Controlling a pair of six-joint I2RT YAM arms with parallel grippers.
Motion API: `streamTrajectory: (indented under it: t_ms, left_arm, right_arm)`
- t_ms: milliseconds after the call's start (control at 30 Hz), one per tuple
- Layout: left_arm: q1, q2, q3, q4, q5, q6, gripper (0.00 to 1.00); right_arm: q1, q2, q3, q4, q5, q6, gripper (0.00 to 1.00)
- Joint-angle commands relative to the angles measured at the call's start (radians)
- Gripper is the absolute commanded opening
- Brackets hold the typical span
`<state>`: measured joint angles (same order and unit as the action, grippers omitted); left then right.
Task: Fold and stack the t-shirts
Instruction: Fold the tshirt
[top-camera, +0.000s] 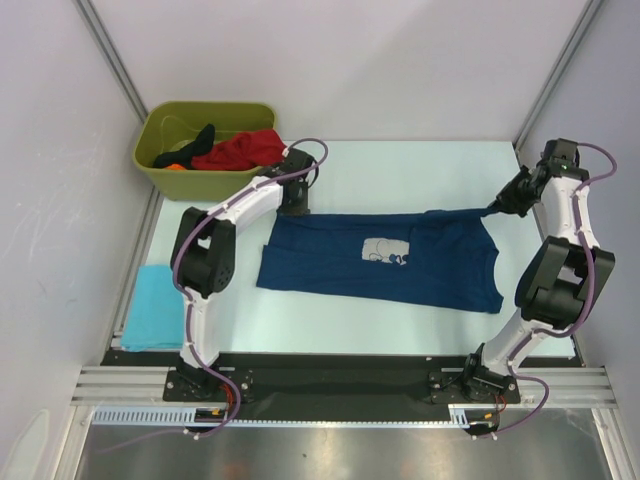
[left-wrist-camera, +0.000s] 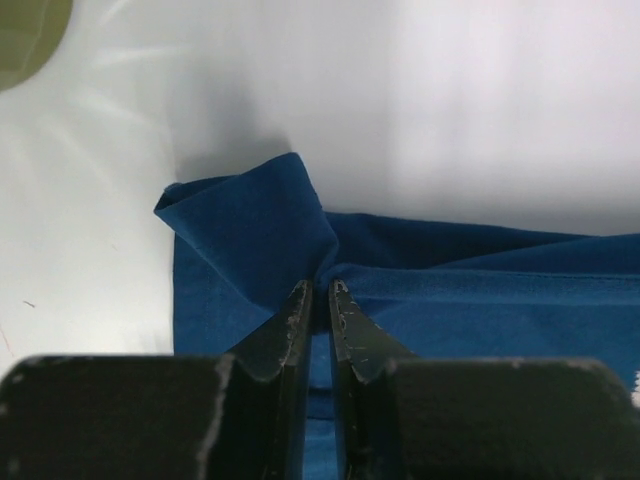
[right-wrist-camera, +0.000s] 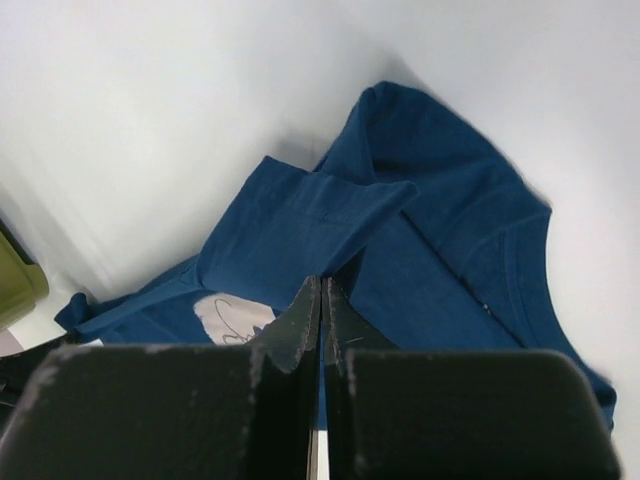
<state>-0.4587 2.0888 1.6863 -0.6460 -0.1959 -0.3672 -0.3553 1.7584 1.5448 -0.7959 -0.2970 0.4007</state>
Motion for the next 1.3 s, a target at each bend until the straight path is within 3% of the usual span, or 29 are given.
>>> streamTrajectory:
  t_ms: [0,733,1267]
  left_arm:
    - [-0.011,-0.085,-0.034,0.028,0.003,-0.022,0.16]
    - [-0.011,-0.174,-0.18,0.066,-0.01,-0.049,0.16]
    - [-0.021,-0.269,-0.344,0.12,0.019,-0.085,0.18]
  right_arm:
    - [-0.005,-0.082,-0.04,-0.011,0.039,0.021,0.0]
    - [-0.008,-0.247,-0.291,-0.06,0.148,0.015,0.0]
    - [-0.014,-0.134,-0.328,-0.014,0.226,-0.043,0.0]
